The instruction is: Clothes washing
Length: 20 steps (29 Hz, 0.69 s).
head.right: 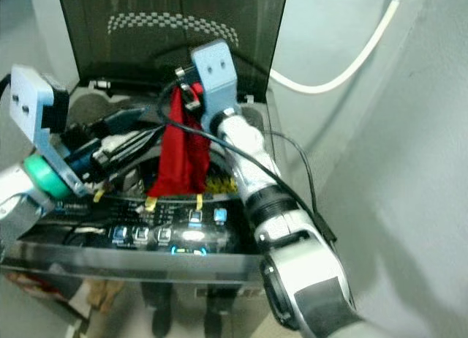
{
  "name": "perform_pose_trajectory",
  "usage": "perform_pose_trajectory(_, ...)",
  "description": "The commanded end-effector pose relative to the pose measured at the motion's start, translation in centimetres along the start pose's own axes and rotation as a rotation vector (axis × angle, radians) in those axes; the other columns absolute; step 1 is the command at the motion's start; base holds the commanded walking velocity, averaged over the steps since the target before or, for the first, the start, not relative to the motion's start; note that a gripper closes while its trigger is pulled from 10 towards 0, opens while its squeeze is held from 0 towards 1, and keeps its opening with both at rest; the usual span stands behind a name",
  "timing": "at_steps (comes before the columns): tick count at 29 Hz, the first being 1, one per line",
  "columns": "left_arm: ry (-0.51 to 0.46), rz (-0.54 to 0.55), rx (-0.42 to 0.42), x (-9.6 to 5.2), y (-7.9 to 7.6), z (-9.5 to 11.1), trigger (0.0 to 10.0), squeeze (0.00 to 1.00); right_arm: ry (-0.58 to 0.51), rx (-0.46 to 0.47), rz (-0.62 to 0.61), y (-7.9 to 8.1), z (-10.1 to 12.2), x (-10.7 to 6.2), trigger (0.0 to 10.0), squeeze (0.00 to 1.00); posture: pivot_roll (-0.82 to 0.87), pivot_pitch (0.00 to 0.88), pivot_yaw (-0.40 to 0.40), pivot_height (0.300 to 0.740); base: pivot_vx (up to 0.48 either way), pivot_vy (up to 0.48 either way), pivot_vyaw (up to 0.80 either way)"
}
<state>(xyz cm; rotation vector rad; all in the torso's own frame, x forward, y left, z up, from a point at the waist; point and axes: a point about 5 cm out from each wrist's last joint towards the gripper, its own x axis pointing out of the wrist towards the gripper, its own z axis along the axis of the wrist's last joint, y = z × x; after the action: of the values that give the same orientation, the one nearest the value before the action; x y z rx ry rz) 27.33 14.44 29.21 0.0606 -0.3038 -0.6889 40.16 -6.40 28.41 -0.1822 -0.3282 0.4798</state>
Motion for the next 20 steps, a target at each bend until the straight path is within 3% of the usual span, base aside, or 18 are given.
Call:
perform_pose_trajectory(1,0.011,-0.012,0.011,-0.1,-0.4,-0.1,10.0,0.0,-0.079,-0.018,0.038,-0.2,1.7,0.0,10.0,1.0,0.15,0.062,0.016,0.74,0.0,0.0,0.0)
perform_pose_trajectory(4,0.018,-0.016,0.009,-0.1,-0.5,-0.2,10.0,0.0,-0.109,-0.034,0.065,-0.8,2.5,-0.2,10.0,1.0,0.14,0.062,0.023,0.74,0.0,0.0,0.0)
perform_pose_trajectory(5,0.02,-0.018,0.009,0.0,-0.6,-0.3,10.0,0.0,-0.133,-0.027,0.072,-1.3,3.0,-0.4,10.0,0.57,0.14,0.061,0.024,0.74,0.0,0.0,0.0)
perform_pose_trajectory(7,0.02,-0.018,0.009,0.0,-0.6,-0.3,10.0,0.0,-0.133,-0.027,0.072,-1.3,3.0,-0.4,10.0,0.57,0.14,0.061,0.024,0.74,0.0,0.0,0.0)
perform_pose_trajectory(8,0.022,-0.019,0.01,0.0,-0.6,-0.3,10.0,0.0,-0.17,0.012,0.087,-1.8,3.6,-0.8,10.0,0.0,0.14,0.061,0.029,0.74,0.0,0.0,0.0)
perform_pose_trajectory(9,0.022,-0.019,0.01,0.0,-0.6,-0.3,10.0,0.0,-0.17,0.012,0.087,-1.8,3.6,-0.8,10.0,0.0,0.14,0.061,0.029,0.74,0.0,0.0,0.0)
perform_pose_trajectory(10,0.029,-0.018,0.003,0.0,-0.6,-0.4,10.0,0.0,-0.207,0.095,0.128,-2.4,4.1,-1.6,10.0,0.0,0.15,0.061,0.031,0.74,0.0,0.0,0.0)
perform_pose_trajectory(11,0.029,-0.018,0.003,0.0,-0.6,-0.4,10.0,0.0,-0.207,0.095,0.128,-2.4,4.1,-1.6,10.0,0.0,0.15,0.061,0.031,0.74,0.0,0.0,0.0)
perform_pose_trajectory(12,0.031,-0.019,-0.01,-0.1,-0.7,-0.5,10.0,0.0,-0.253,0.211,0.207,-2.8,4.6,-2.8,10.0,0.0,0.15,0.056,0.036,0.74,0.0,0.0,0.0)
perform_pose_trajectory(13,0.031,-0.019,-0.01,-0.1,-0.7,-0.5,10.0,0.0,-0.253,0.211,0.207,-2.8,4.6,-2.8,10.0,0.0,0.15,0.056,0.036,0.74,0.0,0.0,0.0)
perform_pose_trajectory(15,0.036,-0.015,-0.017,-0.2,-0.7,-0.6,10.0,0.0,-0.323,0.294,0.314,-3.3,4.9,-5.7,10.0,0.0,0.16,0.053,0.038,0.74,0.0,0.0,0.0)
perform_pose_trajectory(17,0.036,-0.015,-0.017,-0.2,-0.7,-0.6,10.0,0.0,-0.323,0.294,0.314,-3.3,4.9,-5.7,10.0,0.0,0.16,0.053,0.038,0.74,0.0,0.0,0.0)
perform_pose_trajectory(19,0.035,0.0,-0.016,-0.3,-0.5,-0.6,10.0,0.0,-0.367,0.318,0.302,-4.1,4.7,-8.3,10.0,0.0,0.16,0.047,0.043,0.74,0.0,0.0,0.0)
perform_pose_trajectory(20,0.035,0.0,-0.016,-0.3,-0.5,-0.6,10.0,0.0,-0.367,0.318,0.302,-4.1,4.7,-8.3,10.0,0.0,0.16,0.047,0.043,0.74,0.0,0.0,0.0)
